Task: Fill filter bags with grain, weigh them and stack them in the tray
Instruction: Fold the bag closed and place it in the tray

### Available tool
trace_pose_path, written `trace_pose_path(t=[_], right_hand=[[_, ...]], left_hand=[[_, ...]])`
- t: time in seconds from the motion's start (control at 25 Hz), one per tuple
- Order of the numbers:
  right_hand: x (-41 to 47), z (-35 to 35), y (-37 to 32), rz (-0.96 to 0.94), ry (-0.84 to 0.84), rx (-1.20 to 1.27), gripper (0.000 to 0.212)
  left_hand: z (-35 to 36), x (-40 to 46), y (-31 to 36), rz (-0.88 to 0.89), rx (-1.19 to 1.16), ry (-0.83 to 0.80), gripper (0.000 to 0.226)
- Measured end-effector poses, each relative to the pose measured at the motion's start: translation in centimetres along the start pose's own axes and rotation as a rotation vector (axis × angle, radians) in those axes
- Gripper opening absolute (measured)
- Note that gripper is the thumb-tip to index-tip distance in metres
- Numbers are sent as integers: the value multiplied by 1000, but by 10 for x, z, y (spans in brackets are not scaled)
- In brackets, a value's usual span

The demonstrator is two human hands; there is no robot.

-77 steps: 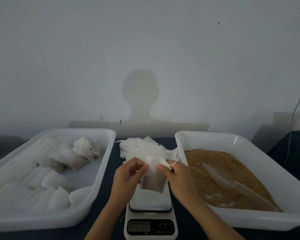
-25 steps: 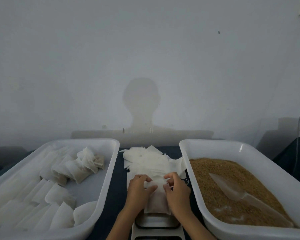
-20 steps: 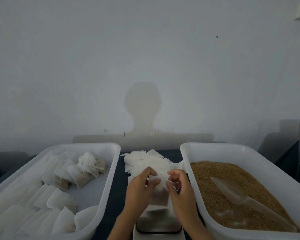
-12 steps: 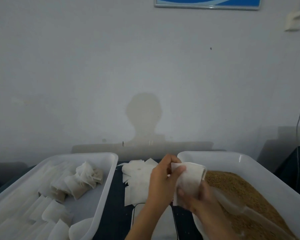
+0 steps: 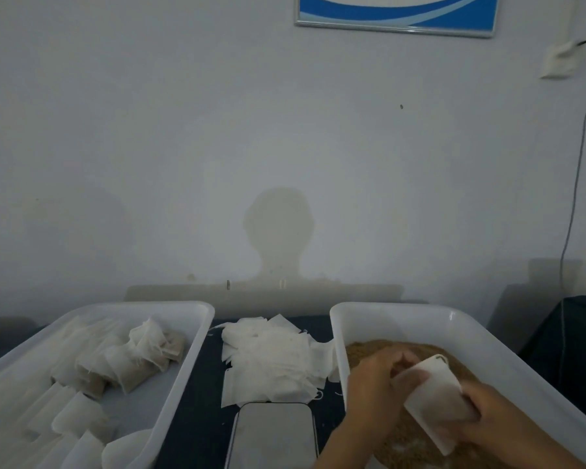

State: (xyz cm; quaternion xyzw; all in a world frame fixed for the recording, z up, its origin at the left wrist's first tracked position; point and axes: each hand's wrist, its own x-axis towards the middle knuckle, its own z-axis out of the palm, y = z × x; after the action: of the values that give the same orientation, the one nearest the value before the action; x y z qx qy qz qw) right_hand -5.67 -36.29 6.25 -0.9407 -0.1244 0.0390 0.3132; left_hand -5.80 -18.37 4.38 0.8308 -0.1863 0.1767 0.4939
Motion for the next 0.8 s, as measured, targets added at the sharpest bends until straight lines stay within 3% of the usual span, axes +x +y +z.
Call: trace_pose_path(t=[0.16,0.32,0.52,0.8], right_hand=[[-1,-12,4,11,-98,-218,29],[0,-19,2,-43,-159,-379,31],[2,-31,-7,-92,-216,-542,35],[1,-37,-18,-81,-250,-692,41]], left_hand=[[10,5,-8,-55,-22,-88,13],[15,7,-19,-99,18,-103,33],[15,6,-24,-151,-30,-167,17],[14,2,-20,-162,-63,-216,16]])
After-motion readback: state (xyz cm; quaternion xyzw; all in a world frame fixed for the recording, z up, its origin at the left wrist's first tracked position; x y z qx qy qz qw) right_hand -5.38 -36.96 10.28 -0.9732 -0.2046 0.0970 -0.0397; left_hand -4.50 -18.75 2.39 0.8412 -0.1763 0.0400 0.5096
